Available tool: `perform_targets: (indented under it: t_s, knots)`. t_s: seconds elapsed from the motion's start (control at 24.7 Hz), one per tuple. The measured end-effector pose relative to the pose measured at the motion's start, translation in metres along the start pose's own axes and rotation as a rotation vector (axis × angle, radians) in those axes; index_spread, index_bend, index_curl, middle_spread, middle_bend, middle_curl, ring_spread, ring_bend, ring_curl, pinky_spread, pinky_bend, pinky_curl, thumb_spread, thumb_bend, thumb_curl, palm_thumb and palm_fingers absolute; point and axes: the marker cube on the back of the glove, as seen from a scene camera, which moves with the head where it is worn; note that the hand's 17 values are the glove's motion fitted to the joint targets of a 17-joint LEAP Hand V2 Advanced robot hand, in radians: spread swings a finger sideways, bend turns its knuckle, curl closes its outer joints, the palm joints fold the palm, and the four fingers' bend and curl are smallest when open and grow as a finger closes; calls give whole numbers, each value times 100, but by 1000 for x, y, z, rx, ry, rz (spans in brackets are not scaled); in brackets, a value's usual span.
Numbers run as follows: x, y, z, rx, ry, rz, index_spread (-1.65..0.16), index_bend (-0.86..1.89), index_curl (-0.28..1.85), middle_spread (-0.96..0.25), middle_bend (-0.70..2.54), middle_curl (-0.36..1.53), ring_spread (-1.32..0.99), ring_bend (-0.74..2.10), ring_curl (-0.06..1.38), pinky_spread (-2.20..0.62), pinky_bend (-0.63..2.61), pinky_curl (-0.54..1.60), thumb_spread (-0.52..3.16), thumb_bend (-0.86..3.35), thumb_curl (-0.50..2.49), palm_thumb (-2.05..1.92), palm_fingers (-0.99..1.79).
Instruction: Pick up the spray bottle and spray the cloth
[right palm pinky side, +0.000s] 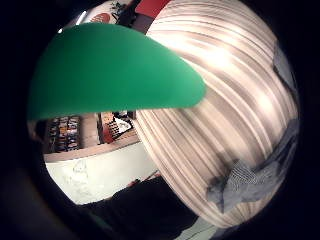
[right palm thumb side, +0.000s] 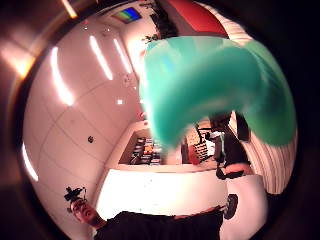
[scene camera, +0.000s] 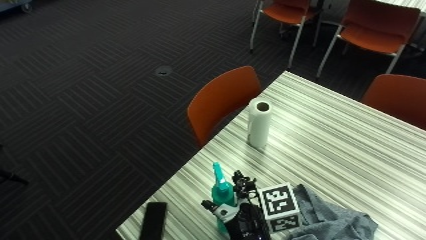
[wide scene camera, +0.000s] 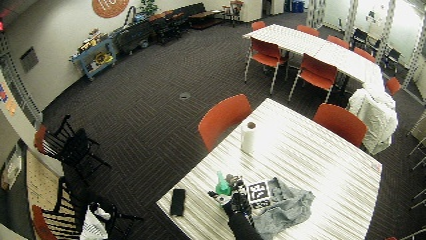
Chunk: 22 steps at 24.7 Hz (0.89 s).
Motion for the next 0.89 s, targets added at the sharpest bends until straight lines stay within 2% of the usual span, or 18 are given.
perform_targets:
  t_s: [0.08, 0.53, 0.89]
  knots:
    - [1, 0, 0, -8, -14, 0, -31, 6, 50, -9, 17, 50, -5, 29, 47, 14, 33, 32, 73, -6, 68, 104, 7]
    - [-15, 3, 10, -20, -70, -15, -36, 11, 35, -12, 19, 43, 2, 28, 39, 18, 37, 32, 81, -3, 63, 100, 6]
    - [-72, 39, 30, -150, -196, -218, -37, 14, 32, -13, 19, 41, 4, 28, 38, 19, 37, 32, 84, -3, 61, 99, 5]
